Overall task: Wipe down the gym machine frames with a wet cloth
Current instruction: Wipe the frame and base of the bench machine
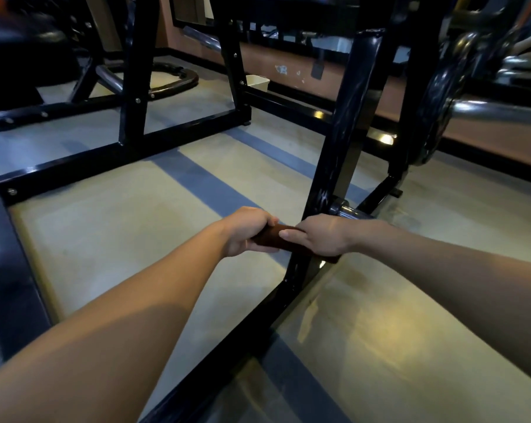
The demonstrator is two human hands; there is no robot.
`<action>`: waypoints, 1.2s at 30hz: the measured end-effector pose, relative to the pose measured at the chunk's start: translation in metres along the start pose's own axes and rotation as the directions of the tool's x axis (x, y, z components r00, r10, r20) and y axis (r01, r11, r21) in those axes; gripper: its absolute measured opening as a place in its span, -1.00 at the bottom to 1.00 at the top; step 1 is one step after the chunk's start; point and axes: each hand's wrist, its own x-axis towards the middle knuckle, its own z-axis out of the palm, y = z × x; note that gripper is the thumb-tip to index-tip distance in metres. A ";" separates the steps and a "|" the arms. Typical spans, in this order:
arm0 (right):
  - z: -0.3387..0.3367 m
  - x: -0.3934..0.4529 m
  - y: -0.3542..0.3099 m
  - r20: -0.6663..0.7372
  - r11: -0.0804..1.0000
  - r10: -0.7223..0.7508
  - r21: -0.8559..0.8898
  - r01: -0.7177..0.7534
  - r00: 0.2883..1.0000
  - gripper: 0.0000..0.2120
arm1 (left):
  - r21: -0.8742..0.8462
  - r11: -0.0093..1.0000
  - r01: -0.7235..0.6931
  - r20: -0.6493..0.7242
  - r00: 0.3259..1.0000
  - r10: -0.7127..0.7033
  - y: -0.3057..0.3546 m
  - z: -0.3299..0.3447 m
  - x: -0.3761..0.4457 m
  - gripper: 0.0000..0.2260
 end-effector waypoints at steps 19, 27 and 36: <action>0.006 -0.037 0.043 -0.780 0.992 -0.080 -0.125 -0.029 0.621 -0.53 | 0.053 0.996 -0.069 -0.109 0.991 0.075 0.001 0.025 0.026 -0.70; 0.046 -0.028 0.050 -0.581 0.874 -0.196 -0.468 -0.127 0.790 -0.37 | 0.122 0.993 -0.001 -0.106 0.994 0.014 -0.008 0.015 0.020 -0.73; 0.049 -0.024 0.056 -0.685 0.904 -0.214 -0.408 -0.124 0.696 -0.44 | 0.711 0.702 0.042 -0.049 0.999 -0.011 -0.048 0.017 0.021 -0.64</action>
